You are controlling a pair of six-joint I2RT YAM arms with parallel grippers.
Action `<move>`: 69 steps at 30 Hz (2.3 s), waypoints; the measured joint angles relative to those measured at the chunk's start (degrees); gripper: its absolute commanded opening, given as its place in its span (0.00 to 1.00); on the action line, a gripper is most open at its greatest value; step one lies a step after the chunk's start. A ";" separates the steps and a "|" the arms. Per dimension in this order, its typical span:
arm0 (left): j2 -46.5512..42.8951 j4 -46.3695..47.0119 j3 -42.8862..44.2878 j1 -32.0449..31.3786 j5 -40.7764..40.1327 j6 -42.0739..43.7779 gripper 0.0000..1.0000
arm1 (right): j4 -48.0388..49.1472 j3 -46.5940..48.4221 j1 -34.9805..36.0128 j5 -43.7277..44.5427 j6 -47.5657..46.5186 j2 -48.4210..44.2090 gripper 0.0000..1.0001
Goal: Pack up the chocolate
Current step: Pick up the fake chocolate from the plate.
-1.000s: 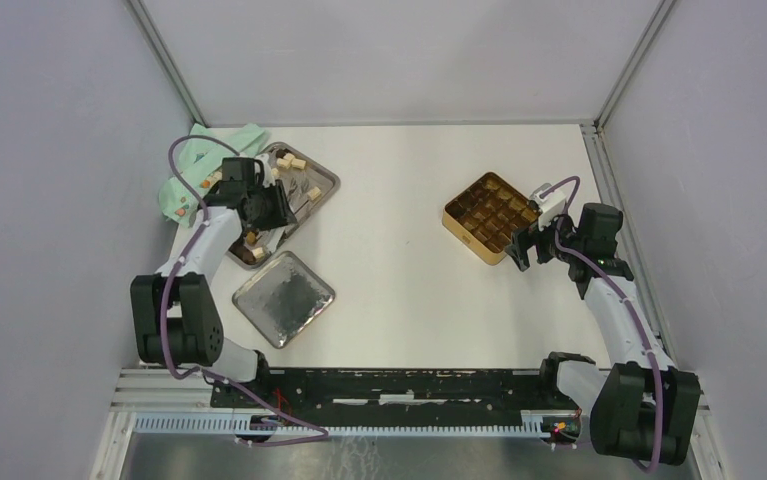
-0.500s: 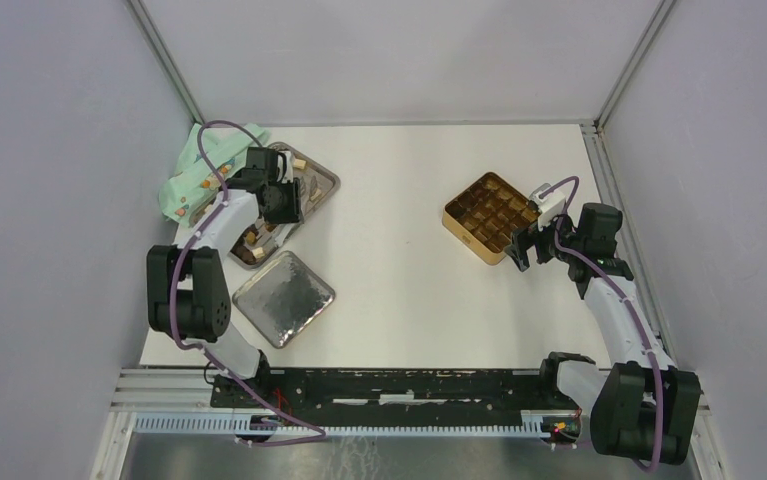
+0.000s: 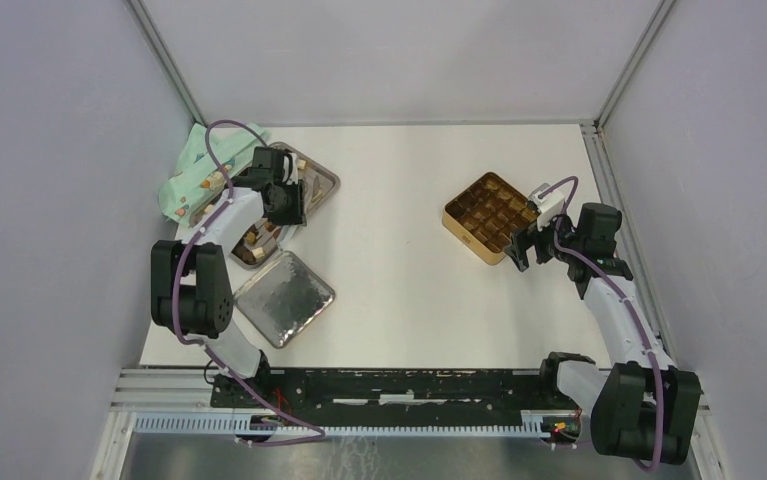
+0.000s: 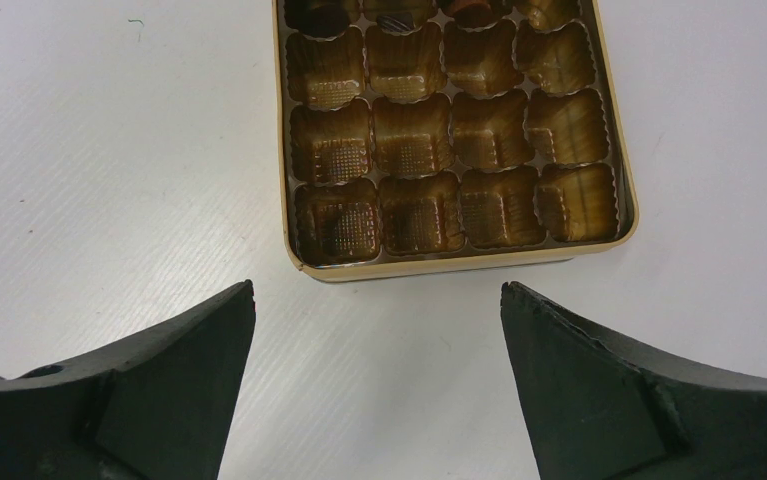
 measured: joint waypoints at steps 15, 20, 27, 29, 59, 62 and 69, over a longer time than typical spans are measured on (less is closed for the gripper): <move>-0.02 -1.22 0.00 -1.05 -0.68 0.02 0.45 | 0.00 0.00 0.20 0.00 -0.02 0.02 0.98; -0.22 -1.22 -0.11 -1.22 -0.83 0.02 0.46 | 0.00 0.00 0.37 0.02 -0.04 0.07 0.98; -1.88 -1.42 -0.83 -1.27 -0.76 0.02 0.46 | -0.04 0.00 0.48 0.02 -0.04 0.33 0.98; -2.32 -1.40 -0.83 -1.29 -0.76 0.02 0.46 | -0.07 0.00 0.48 0.02 -0.04 0.37 0.98; -2.45 -3.28 -0.83 -1.64 -4.94 -0.04 0.40 | -0.37 0.00 0.63 -0.02 -0.09 0.44 0.98; -2.45 -3.39 -0.83 -1.95 -5.38 -0.07 0.36 | -0.37 0.00 0.63 -0.02 -0.17 0.44 0.98; -2.43 -3.74 -0.83 -2.47 -6.36 -0.09 0.02 | -0.37 0.00 0.74 -0.02 -0.22 0.63 0.98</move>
